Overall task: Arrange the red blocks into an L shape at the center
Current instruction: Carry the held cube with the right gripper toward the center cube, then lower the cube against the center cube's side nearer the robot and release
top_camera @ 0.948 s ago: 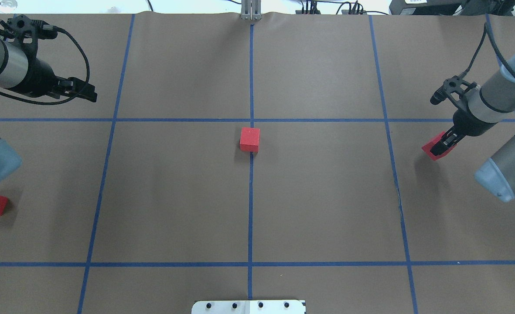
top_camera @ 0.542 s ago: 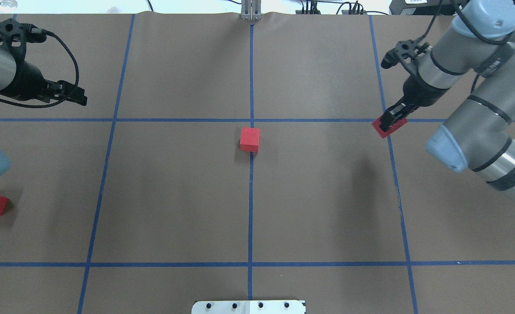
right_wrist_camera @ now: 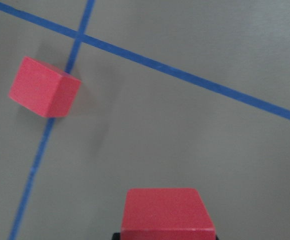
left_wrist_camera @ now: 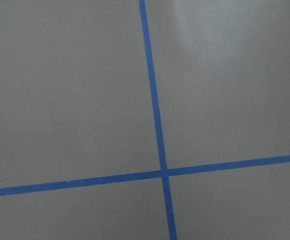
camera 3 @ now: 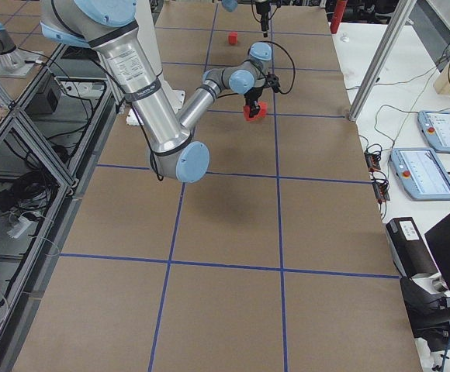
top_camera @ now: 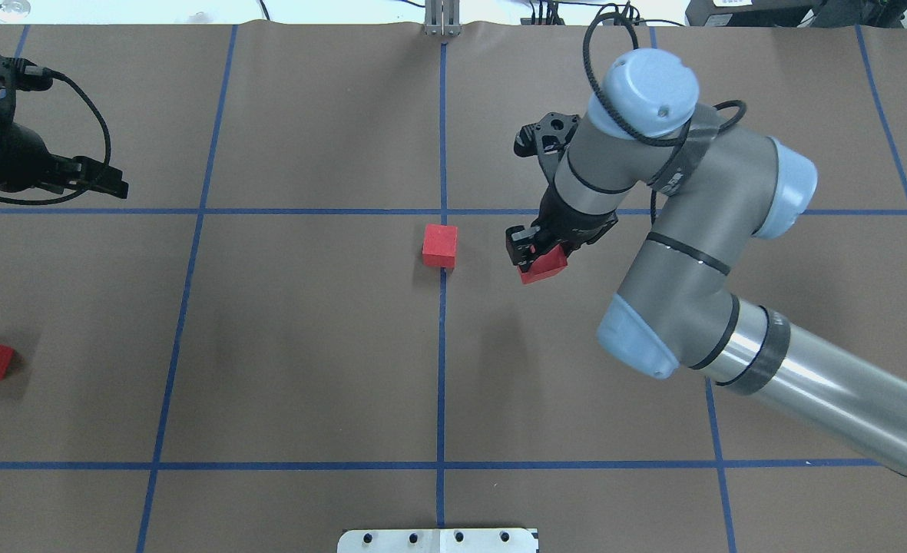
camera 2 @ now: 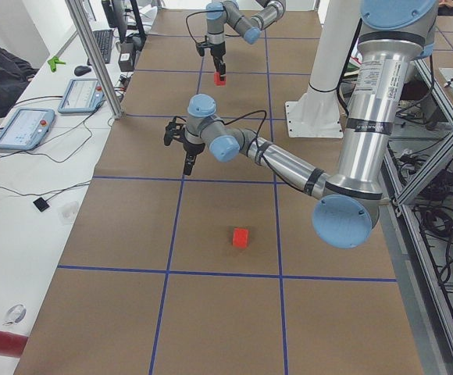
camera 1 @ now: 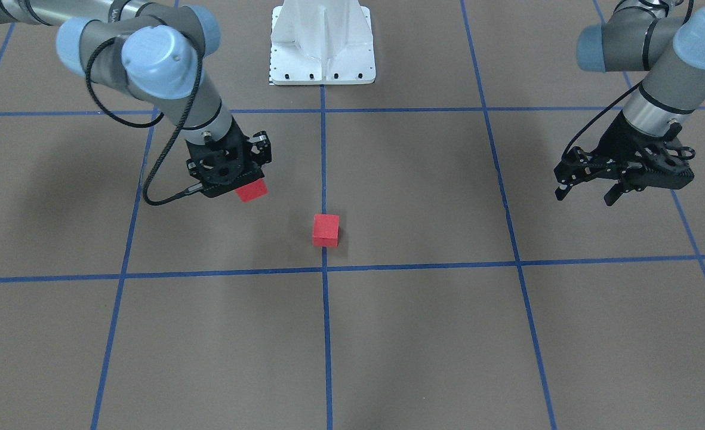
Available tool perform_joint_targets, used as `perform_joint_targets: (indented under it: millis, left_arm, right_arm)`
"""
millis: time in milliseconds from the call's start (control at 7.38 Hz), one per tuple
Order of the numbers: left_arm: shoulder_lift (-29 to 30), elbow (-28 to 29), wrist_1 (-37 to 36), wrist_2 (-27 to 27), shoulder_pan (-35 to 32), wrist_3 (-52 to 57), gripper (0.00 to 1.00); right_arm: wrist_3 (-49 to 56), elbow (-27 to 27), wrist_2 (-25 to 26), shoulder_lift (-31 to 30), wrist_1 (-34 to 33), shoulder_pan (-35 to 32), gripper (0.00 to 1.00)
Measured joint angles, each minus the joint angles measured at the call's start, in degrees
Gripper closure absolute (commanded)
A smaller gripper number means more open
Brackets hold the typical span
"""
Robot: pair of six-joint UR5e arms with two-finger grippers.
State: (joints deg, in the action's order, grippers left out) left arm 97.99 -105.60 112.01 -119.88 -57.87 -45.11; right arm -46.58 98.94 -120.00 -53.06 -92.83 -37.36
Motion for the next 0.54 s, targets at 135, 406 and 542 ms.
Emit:
perform_joint_targets:
  millis: [135,406,542]
  left_arm:
    - [-0.43,0.18,0.66,0.0,-0.03,0.01,0.0]
    - [-0.66,0.28,0.97,0.0,-0.11,-0.04,0.0]
    - [-0.8,0.3,1.0,0.0,-0.21,-0.06,0.0]
  right_arm:
    - [-4.94,-2.57,2.65,3.64,0.0,2.68,1.0]
    - [-10.52,-9.73,6.4,10.71,0.1,6.13,1.0]
    - [-11.85,-12.04,7.12,12.56,0.25,7.18,1.0]
